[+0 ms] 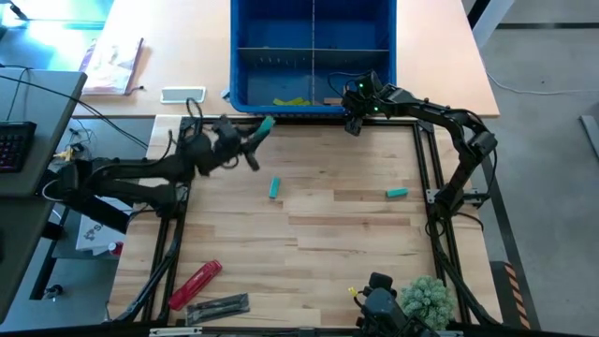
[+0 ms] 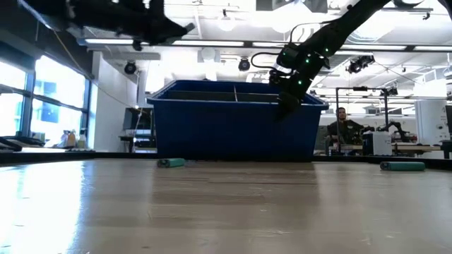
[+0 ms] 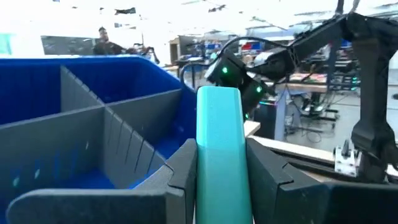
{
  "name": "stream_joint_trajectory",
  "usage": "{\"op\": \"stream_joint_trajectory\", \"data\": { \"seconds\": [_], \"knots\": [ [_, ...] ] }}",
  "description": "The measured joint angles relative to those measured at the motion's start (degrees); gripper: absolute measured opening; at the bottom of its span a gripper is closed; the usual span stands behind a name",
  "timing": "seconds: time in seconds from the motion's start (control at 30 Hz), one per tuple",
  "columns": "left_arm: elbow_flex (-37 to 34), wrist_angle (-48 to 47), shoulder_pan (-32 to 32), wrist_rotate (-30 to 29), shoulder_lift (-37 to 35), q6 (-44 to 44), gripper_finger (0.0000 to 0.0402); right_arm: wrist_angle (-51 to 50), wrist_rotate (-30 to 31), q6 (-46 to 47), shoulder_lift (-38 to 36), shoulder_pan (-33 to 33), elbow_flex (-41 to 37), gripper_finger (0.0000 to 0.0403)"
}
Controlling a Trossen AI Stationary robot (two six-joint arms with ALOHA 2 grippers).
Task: Sort blocks
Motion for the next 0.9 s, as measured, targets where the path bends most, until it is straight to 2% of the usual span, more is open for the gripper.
{"op": "stream_joint_trajectory", "data": {
  "seconds": [0.07,0.2,0.33,0.43,0.6,0.9],
  "knots": [
    [2.2,0.7,4.6,5.0,2.3,0.1,0.0067,0.0,0.0,0.0,0.0,0.0,0.0,0.0194],
    [8.8,1.4,13.3,11.3,8.8,1.2,0.0067,0.0,0.0,0.0,0.0,0.0,0.0,0.0194],
    [15.3,6.1,19.6,15.2,16.8,4.9,0.0067,0.0,0.0,0.0,0.0,0.0,0.0,0.0194],
    [19.0,8.5,23.2,18.1,21.8,4.3,0.0067,0.0,0.0,0.0,0.0,0.0,0.0,0.0194],
    [19.3,13.9,25.5,19.7,26.8,2.2,0.0067,0.0,0.0,0.0,0.0,0.0,0.0,0.0194],
    [15.4,24.9,25.3,18.7,28.1,2.2,0.0067,0.0,0.0,0.0,0.0,0.0,0.0,0.0194]
  ]
}}
